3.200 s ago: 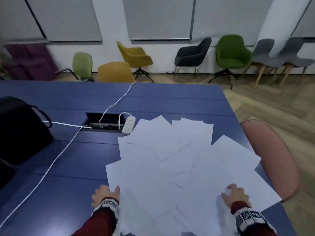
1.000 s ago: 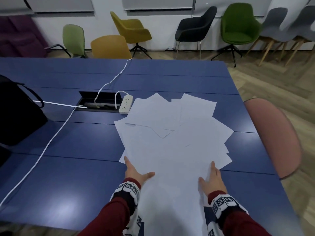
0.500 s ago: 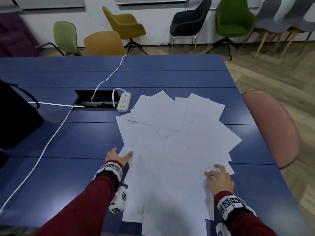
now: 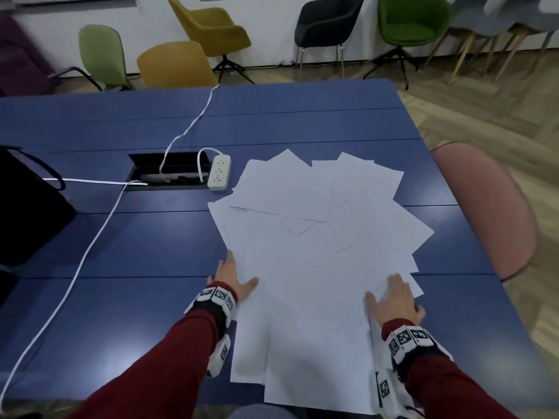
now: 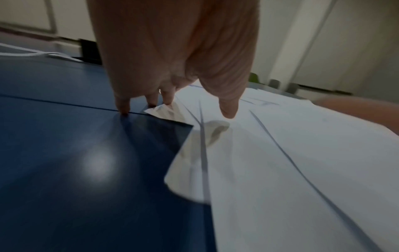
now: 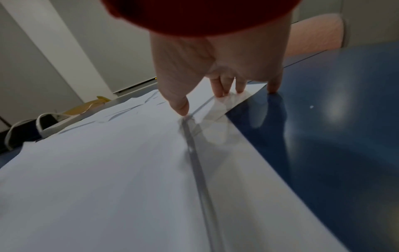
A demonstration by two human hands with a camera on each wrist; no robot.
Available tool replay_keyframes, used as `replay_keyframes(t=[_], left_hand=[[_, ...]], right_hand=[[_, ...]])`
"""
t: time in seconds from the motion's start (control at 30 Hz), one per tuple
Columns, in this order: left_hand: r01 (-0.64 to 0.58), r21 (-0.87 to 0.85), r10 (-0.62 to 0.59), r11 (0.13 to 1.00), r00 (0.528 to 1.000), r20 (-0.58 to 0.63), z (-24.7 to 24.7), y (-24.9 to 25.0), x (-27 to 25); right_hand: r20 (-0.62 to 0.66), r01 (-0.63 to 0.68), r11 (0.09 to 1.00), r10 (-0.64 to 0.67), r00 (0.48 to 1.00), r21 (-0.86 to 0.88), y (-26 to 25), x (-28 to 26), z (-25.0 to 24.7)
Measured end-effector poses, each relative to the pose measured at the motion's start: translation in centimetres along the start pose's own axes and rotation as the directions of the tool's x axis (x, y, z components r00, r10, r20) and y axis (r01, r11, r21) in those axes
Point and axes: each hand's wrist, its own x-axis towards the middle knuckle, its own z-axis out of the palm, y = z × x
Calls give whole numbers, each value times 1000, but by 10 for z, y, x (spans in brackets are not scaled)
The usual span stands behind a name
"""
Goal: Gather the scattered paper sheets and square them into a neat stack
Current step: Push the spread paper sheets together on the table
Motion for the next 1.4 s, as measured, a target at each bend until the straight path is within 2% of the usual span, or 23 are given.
replay_keyframes(t=[0.07,0.2,0.27,0.3,0.37,0.4,0.43,0.5,0.53,0.57,0.6,0.63,0.67,0.73,0.8,0.87,0.9,0.97,1.07,1.13,1.2,1.3,1.4], left_hand=[[-62,80,57,995,996,62,5,-3,-8],[-133,29,124,991,971,206,5,-8,-27],[-110,-93,129,990,965,227,-2,-10,-30],[-70,-205,111,976,974,196,-8,-9,-29],[42,-494,-20,869,999,49,-16,-7,-18],[88,-609,-124,788,992,-18,-22,-3,-12],[133,-693,-221,709,975,-39,-26,-2,-4],[176,-771,-293,612,956,-14,-27,-1,8],[183,-739,-275,648,962,-3,-25,0,11],[180,-624,-224,760,975,9,-24,4,13],[163,-425,-164,890,986,34,-22,8,13],[106,-209,-96,972,994,54,-18,12,12],[34,-56,-30,998,996,84,-11,16,12],[-67,68,61,995,994,93,1,24,7],[-72,1,72,997,997,-24,7,25,5],[-16,-253,-20,967,990,-136,10,27,4],[24,-387,-88,922,985,-149,10,29,3],[90,-522,-180,848,976,-124,10,35,-2],[161,-653,-252,740,966,-48,11,42,-7],[188,-676,-234,712,972,24,9,46,-9],[208,-614,-209,761,975,72,8,49,-10],[209,-611,-157,764,978,139,17,55,-19],[227,-621,-145,751,973,180,32,64,-32]], right_hand=[[-25,18,1000,-18,1000,-5,-7,-10,8],[-75,25,995,-32,997,-92,-18,-9,-1],[-113,1,990,-17,993,-138,-16,-1,-10],[-137,-20,991,1,991,-136,-13,2,-13],[-157,-64,993,48,986,-99,-5,8,-13],[-128,-92,992,81,988,-87,-1,12,-12],[-56,-119,989,114,992,-89,1,14,-12],[80,-127,983,139,987,-135,0,15,-13],[123,-97,981,118,985,-168,-1,15,-13],[158,-55,981,85,984,-187,-4,14,-12],[174,-31,983,63,983,-183,-7,13,-12],[176,-29,985,60,983,-172,-9,12,-11],[169,-39,985,67,983,-165,-11,9,-10],[137,-46,988,67,988,-146,-14,5,-6],[90,-70,994,77,993,-84,-19,6,-5],[76,-119,993,119,990,-4,-27,8,-8],[81,-142,990,140,987,19,-31,9,-8],[64,-133,991,134,989,-23,-34,8,-7],[52,4,988,4,999,-152,-42,-1,-1],[79,104,975,-90,993,-197,-46,-8,3],[85,123,982,-112,990,-143,-49,-6,1],[44,2,1000,-2,999,-11,-48,8,-8],[-46,-177,981,181,982,79,-39,27,-22]])
